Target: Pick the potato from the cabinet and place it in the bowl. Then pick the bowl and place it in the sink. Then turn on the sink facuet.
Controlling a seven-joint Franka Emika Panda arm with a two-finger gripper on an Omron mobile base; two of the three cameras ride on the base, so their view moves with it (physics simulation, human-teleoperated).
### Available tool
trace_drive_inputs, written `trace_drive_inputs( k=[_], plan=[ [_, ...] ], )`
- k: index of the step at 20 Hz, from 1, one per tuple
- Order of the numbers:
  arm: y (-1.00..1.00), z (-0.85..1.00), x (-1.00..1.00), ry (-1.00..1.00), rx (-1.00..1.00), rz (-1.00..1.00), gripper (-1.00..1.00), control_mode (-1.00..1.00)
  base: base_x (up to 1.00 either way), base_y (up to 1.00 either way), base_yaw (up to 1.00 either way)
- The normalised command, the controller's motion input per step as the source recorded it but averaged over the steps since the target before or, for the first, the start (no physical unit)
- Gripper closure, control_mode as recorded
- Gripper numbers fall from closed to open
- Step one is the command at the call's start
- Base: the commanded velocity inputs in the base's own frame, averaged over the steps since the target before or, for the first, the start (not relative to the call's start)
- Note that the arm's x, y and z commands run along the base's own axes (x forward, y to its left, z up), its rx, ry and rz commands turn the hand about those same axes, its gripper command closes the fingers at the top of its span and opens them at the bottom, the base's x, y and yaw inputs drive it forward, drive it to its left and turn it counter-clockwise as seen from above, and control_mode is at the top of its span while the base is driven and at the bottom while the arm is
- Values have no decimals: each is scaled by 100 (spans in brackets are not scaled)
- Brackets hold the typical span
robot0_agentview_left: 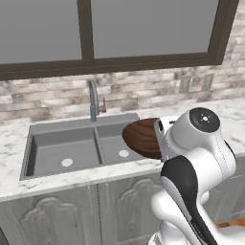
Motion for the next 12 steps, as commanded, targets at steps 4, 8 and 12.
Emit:
trace_drive_inputs(
  k=[4,8,12],
  plan=[
    [0,0,0,0,0,0,100,100,46,20,-8],
    [0,0,0,0,0,0,100,100,38,20,-7],
    [0,0,0,0,0,0,100,100,55,41,-5]
  ],
)
